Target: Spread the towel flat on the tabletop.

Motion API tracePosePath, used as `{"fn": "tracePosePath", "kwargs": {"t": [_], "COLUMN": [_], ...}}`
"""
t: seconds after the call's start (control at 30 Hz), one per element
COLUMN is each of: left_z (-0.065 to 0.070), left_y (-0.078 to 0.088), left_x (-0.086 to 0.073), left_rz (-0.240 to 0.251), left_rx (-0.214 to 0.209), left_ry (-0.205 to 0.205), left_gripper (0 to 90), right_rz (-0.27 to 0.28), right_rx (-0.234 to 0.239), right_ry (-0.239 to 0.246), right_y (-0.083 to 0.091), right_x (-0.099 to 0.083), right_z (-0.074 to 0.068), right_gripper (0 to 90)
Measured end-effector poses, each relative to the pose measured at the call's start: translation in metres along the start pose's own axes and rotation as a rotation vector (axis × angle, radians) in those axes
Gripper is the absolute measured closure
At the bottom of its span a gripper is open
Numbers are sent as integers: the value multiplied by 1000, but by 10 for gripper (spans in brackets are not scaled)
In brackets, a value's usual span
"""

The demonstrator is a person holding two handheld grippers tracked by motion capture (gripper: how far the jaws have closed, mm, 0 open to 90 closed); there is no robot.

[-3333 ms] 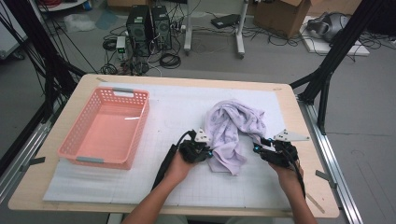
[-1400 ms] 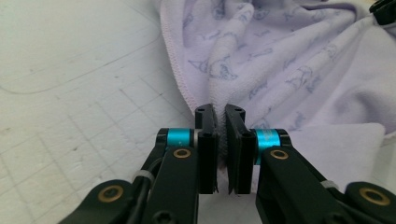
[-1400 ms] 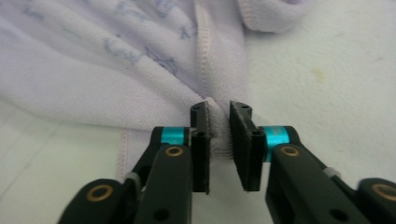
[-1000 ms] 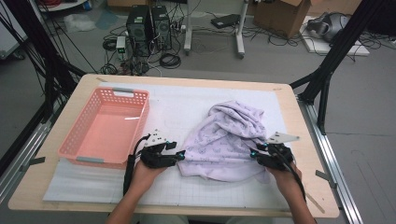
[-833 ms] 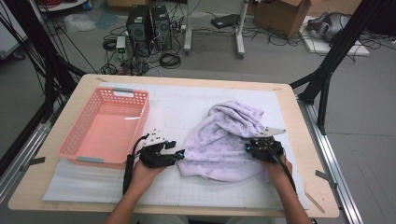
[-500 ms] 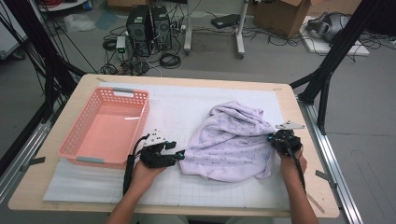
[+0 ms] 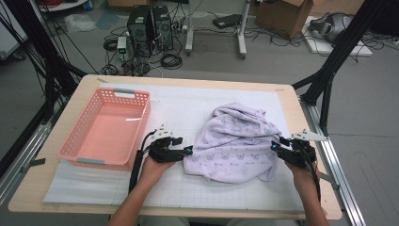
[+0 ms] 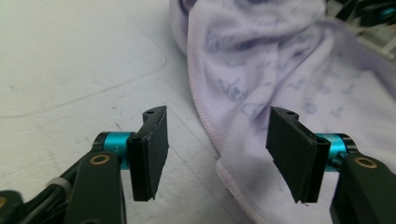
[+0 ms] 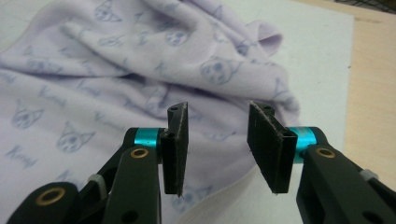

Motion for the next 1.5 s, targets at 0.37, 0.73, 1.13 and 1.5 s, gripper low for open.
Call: {"fn": "tracePosePath", "kwargs": {"t": [0.37, 0.73, 1.13, 1.5], "left_z": [25, -19, -37, -6], "left_y": [-53, -36, -19, 21], "left_x": [6, 24, 32, 17], "left_rz": [-155, -46, 54, 71], "left_rx": [16, 177, 244, 126], "left_ry": [-137, -97, -18, -73], "left_gripper": [357, 856, 527, 441], "right_rz": [-5, -27, -161, -27], "right_rx": [77, 104, 120, -59], "right_ry": [2, 6, 107, 1], "right_y": [0, -7, -36, -39], "right_x": [-11, -15, -26, -15], "right_z": [-5, -13, -48, 0], "right_gripper": [575, 565, 499, 869]}}
Point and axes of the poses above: each handheld gripper's, and its own axes: y roughly backward along the jaws, x roughly out of its top, z roughly to its right, the point moved 8 cm from there along -y, roughly forward along the jaws, and after that the axes turned 3 degrees about -y, right-handed, at the moved point
